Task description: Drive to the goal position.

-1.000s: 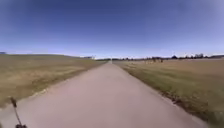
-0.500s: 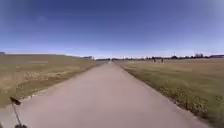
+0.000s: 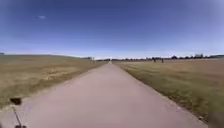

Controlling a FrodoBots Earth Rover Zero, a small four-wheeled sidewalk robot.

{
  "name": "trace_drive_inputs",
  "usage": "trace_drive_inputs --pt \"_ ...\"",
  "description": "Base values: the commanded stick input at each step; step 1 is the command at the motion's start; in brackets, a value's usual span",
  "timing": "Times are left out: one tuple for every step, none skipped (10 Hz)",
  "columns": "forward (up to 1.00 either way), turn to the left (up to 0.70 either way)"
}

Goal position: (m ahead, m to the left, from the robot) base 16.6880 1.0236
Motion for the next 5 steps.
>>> trace_drive_inputs --pt "1.0 0.0" --pt "1.0 0.0" --pt "1.0 0.0" --pt "1.0 0.0" --pt "1.0 0.0"
